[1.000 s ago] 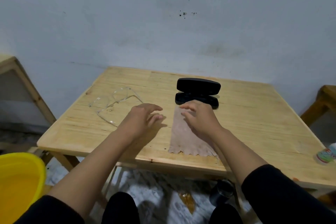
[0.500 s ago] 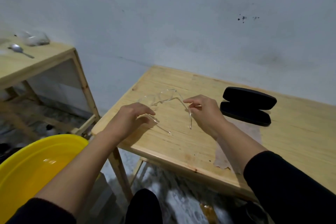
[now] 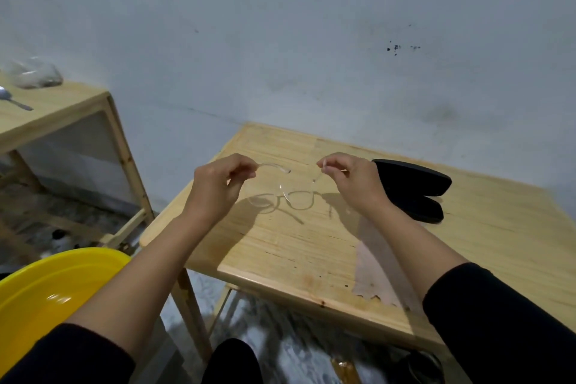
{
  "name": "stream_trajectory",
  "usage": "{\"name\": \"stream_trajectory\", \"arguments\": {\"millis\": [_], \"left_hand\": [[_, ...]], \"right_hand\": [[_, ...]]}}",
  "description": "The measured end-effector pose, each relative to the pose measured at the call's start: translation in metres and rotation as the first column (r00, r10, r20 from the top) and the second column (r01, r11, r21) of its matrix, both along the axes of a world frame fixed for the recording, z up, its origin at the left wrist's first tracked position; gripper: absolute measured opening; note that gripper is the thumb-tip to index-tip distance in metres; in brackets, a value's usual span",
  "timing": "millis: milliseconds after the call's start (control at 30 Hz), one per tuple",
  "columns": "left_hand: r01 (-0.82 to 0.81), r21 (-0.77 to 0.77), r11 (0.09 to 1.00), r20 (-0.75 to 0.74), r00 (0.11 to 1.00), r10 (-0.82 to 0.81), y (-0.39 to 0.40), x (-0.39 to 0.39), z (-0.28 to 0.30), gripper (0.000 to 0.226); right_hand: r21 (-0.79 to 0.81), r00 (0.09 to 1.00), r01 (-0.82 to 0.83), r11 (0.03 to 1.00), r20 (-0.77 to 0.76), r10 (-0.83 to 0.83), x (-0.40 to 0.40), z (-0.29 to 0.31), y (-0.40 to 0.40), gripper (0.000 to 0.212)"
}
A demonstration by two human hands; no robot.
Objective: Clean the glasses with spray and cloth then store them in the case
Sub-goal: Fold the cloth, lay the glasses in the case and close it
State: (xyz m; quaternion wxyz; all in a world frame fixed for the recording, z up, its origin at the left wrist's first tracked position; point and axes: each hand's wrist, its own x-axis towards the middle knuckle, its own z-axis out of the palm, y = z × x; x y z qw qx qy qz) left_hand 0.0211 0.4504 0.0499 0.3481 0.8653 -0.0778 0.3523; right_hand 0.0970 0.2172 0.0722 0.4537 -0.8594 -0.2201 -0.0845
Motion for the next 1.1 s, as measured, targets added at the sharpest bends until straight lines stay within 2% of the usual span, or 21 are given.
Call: {"name": "stream_trajectory", "arguments": {"millis": [133,333,567,800,1100], "left_hand": [[0.057,-0.195,0.979,-0.057,0.996,-0.070,-0.036,0.008,0.012,0.010],[0.164,-0.315,0.935,-0.123,0.970,-0.212,-0.101,0.017,0.011,0.013],[0.250,-0.320,0.914,-0.189,0.928,-0.320,-0.157,0.017,-0.006,0.015],[0.254,-0.316,0.914,-0.235,0.912,-0.335,-0.171,0.016,-0.013,0.022],[0.226,-0.312,0.923,-0.267,0.911,-0.314,-0.172,0.015,-0.016,0.014]], "right_hand": [[0.040,0.998,0.064,0.997,0.013,-0.065,-0.010,0.016,-0.041,0.015],[0.007,0.968,0.248,0.969,0.042,-0.248,-0.035,0.023,-0.114,0.018],[-0.018,0.942,0.336,0.942,0.010,-0.336,-0.063,0.005,-0.171,0.018],[0.000,0.934,0.356,0.934,-0.017,-0.356,-0.072,-0.012,-0.185,0.018],[0.017,0.930,0.364,0.931,-0.051,-0.363,-0.077,-0.019,-0.184,0.017]]}}
